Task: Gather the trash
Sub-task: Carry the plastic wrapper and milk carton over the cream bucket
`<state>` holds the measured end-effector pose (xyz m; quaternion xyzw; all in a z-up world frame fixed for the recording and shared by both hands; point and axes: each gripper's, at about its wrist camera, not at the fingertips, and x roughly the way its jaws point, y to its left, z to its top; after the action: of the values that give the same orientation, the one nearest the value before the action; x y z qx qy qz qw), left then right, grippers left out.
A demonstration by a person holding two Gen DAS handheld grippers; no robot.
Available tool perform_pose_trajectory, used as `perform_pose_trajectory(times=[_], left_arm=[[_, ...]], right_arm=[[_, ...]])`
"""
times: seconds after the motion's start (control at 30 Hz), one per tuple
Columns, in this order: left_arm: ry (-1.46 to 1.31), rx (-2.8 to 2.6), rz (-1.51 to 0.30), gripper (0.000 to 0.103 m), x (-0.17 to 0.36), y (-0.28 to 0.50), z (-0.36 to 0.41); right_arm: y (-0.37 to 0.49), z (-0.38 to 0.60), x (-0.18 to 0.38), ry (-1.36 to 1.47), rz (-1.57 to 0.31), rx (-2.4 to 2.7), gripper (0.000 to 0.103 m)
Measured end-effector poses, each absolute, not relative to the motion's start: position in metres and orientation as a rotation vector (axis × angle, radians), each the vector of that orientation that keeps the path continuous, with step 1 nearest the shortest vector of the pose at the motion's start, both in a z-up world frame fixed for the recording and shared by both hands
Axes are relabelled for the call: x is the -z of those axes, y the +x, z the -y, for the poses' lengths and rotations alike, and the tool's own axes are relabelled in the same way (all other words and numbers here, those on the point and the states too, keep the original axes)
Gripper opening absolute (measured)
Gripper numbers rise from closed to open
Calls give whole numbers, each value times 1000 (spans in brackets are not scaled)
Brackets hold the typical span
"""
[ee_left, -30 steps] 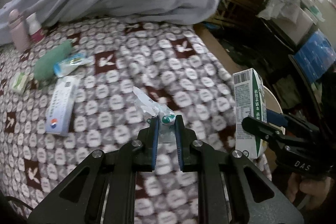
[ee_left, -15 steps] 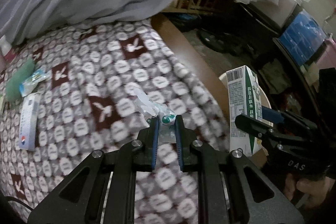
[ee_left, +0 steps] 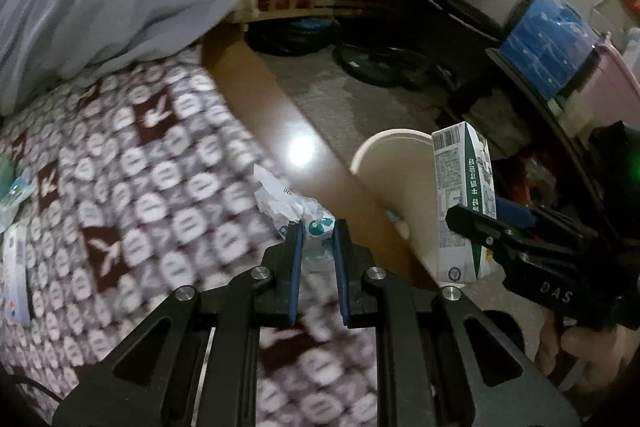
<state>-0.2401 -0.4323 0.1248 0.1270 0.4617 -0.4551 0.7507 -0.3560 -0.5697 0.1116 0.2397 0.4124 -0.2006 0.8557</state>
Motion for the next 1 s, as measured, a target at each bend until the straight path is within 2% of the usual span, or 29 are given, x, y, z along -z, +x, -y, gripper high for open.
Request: perform_pose_trajectory(times=[0.47,1.0], left_arm=[[296,1114,-1016,12,-117,-262,490],[312,1156,-1029,13,-107,-271,514]], right_arm=[[-398,621,-96,575,-877,543,57],[-406,635,-80,610,-897,569,57]])
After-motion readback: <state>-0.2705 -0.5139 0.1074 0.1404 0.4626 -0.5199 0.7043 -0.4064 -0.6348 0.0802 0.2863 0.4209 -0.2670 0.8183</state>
